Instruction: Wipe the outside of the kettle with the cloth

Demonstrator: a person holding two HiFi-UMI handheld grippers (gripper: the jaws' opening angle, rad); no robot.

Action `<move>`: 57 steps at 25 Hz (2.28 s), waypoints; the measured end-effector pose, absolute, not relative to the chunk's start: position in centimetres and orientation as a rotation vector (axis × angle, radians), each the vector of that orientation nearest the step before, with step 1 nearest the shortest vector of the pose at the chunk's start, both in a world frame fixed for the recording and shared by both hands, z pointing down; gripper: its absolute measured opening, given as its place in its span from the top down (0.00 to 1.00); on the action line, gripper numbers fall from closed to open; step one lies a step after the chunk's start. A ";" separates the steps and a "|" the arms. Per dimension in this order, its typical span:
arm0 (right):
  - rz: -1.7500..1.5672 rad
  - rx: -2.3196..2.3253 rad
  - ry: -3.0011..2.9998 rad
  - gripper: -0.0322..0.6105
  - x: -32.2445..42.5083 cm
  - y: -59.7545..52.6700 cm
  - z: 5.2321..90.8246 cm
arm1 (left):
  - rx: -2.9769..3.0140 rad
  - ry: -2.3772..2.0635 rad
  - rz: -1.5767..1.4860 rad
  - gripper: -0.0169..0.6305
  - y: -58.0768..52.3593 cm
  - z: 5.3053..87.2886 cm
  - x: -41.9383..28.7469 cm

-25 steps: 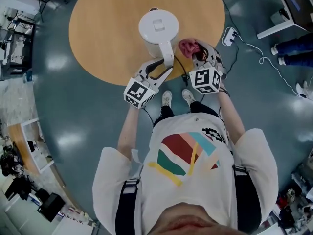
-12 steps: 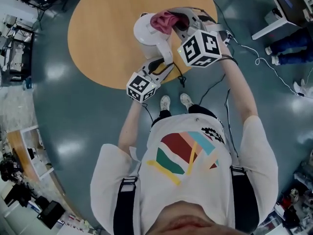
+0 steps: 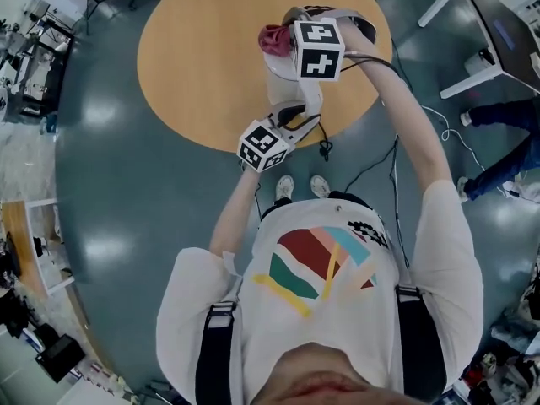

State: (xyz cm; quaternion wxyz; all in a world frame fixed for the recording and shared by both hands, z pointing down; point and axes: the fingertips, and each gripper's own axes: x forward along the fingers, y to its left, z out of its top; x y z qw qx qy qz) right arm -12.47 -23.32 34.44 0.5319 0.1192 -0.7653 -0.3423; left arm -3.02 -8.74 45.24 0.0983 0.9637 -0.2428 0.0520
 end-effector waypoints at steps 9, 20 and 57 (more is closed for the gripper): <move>-0.809 0.230 -1.687 0.88 -12.5 -19.8 35.4 | 2.855 -0.658 0.098 0.71 -8.0 44.6 -4.2; -0.866 0.210 -1.717 0.88 -7.9 -11.0 36.6 | 2.826 -0.809 0.140 0.71 -8.3 45.7 -2.2; -0.778 0.720 -1.868 0.88 -5.1 -3.9 48.8 | 2.378 -1.616 0.003 0.71 -3.3 48.6 -17.9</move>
